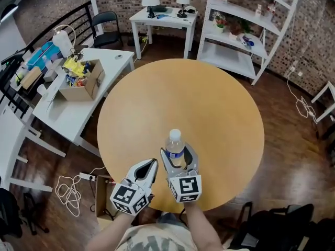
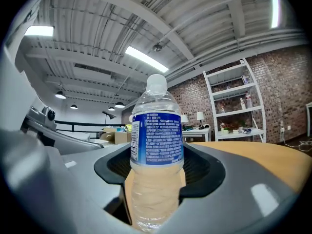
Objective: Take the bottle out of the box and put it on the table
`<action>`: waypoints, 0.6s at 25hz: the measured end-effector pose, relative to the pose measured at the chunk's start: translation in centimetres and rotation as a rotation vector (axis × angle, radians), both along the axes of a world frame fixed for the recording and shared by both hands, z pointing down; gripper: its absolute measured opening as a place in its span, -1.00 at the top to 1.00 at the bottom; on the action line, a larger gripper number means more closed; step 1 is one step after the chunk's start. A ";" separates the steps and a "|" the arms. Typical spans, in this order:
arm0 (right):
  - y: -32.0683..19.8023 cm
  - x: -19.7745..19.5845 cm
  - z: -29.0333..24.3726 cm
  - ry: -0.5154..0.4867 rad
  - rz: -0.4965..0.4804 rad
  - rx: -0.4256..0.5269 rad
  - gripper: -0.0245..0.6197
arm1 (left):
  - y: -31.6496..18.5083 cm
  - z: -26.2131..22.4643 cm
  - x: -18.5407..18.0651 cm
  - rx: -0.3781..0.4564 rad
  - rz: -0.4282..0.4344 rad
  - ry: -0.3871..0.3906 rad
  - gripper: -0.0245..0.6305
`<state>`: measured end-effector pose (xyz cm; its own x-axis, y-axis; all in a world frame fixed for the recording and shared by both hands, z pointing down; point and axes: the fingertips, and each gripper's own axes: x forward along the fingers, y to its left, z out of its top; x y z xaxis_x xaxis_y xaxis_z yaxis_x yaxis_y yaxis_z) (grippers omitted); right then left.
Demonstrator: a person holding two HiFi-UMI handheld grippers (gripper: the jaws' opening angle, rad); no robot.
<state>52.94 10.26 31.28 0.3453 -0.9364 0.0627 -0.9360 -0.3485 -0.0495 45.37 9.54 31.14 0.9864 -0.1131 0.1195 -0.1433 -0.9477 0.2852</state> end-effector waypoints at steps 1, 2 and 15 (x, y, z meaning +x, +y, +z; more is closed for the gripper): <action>0.2 0.9 0.5 0.003 0.011 -0.003 0.01 | 0.2 0.3 0.6 -0.011 0.009 -0.005 0.94; 0.4 1.8 1.0 0.005 0.024 -0.005 0.01 | 0.5 0.6 1.2 -0.018 0.016 -0.010 0.94; 1.3 8.3 6.7 -0.018 0.135 -0.054 0.00 | 1.1 4.1 5.9 -0.016 0.052 -0.105 0.94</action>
